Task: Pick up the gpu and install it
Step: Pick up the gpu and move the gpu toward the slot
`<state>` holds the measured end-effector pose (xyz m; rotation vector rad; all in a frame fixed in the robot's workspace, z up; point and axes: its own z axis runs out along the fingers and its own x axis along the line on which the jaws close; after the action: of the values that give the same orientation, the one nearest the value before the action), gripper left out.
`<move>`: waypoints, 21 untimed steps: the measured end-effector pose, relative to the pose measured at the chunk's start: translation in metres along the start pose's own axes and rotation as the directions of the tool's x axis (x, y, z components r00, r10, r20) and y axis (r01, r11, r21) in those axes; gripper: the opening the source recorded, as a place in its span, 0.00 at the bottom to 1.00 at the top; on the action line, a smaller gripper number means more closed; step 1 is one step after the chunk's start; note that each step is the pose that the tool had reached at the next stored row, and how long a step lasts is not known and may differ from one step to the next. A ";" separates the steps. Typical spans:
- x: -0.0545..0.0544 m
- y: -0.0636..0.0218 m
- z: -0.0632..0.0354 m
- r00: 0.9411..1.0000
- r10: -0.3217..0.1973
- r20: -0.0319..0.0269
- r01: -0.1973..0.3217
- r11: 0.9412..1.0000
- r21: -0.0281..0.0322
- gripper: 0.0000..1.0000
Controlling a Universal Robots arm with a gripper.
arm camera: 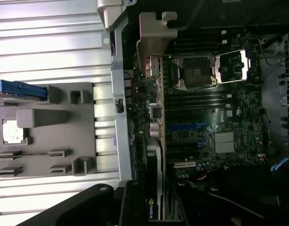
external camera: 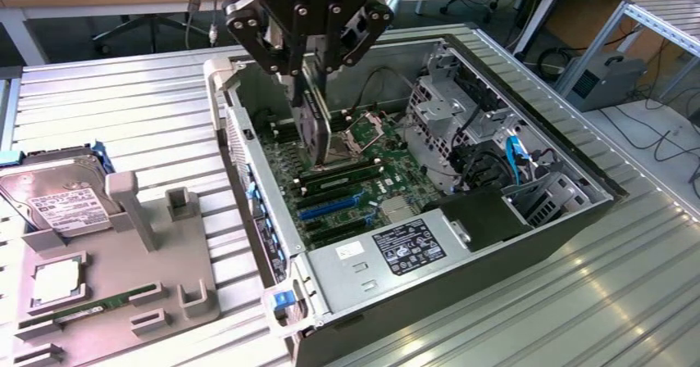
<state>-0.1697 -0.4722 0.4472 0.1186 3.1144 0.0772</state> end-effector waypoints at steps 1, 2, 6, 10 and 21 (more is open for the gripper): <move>-0.005 0.0004 0.0001 1.000 0.000 0.000 0.000 1.000 0.000 0.27; -0.009 0.0007 0.0002 1.000 0.000 0.000 0.000 1.000 0.000 0.27; -0.034 0.0026 0.0009 1.000 0.000 0.000 0.000 1.000 0.000 0.27; -0.073 0.0055 0.0019 1.000 0.000 0.000 0.000 1.000 -0.001 0.27; -0.145 0.0109 0.0037 1.000 0.000 0.000 0.000 1.000 -0.001 0.27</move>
<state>-0.0248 -0.4722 0.4472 0.1187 3.1144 0.0782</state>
